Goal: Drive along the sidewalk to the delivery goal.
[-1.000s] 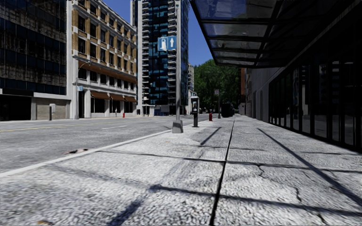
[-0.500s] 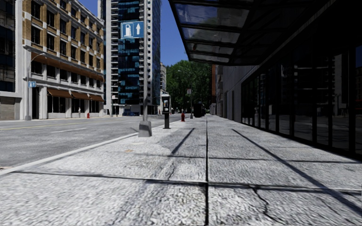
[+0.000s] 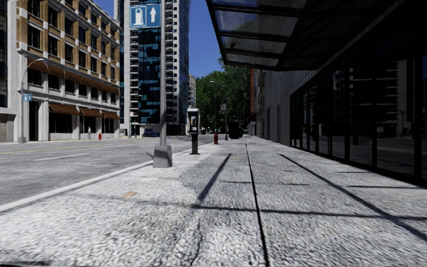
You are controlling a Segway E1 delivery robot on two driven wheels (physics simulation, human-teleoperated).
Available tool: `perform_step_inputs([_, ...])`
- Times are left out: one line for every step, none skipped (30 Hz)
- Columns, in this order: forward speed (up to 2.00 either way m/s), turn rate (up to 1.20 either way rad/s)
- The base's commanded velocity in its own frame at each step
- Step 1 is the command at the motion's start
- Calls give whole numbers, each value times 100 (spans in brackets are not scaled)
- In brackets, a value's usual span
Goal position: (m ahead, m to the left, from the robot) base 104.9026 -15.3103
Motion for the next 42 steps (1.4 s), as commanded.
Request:
perform_step_inputs([200, -22])
perform_step_inputs([200, -22])
perform_step_inputs([200, -26])
perform_step_inputs([200, -28])
perform_step_inputs([200, -28])
perform_step_inputs([200, -28])
perform_step_inputs([200, -29])
perform_step_inputs([200, -29])
perform_step_inputs([200, -29])
perform_step_inputs([200, -29])
perform_step_inputs([200, -29])
perform_step_inputs([200, -29])
perform_step_inputs([200, -29])
perform_step_inputs([200, -29])
perform_step_inputs([200, -29])
perform_step_inputs([200, -29])
perform_step_inputs([200, -29])
perform_step_inputs([200, -29])
perform_step_inputs([200, -29])
perform_step_inputs([200, -29])
perform_step_inputs([200, -29])
perform_step_inputs([200, -29])
perform_step_inputs([200, -29])
perform_step_inputs([200, -29])
perform_step_inputs([200, -29])
perform_step_inputs([200, -29])
perform_step_inputs([200, -29])
perform_step_inputs([200, -29])
perform_step_inputs([200, -29])
perform_step_inputs([200, -29])
perform_step_inputs([200, -29])
perform_step_inputs([200, -29])
perform_step_inputs([200, -29])
perform_step_inputs([200, -29])
perform_step_inputs([200, -29])
perform_step_inputs([200, -29])
perform_step_inputs([200, -29])
perform_step_inputs([200, -18])
perform_step_inputs([200, -18])
perform_step_inputs([200, -6])
perform_step_inputs([200, 0])
perform_step_inputs([200, 0])
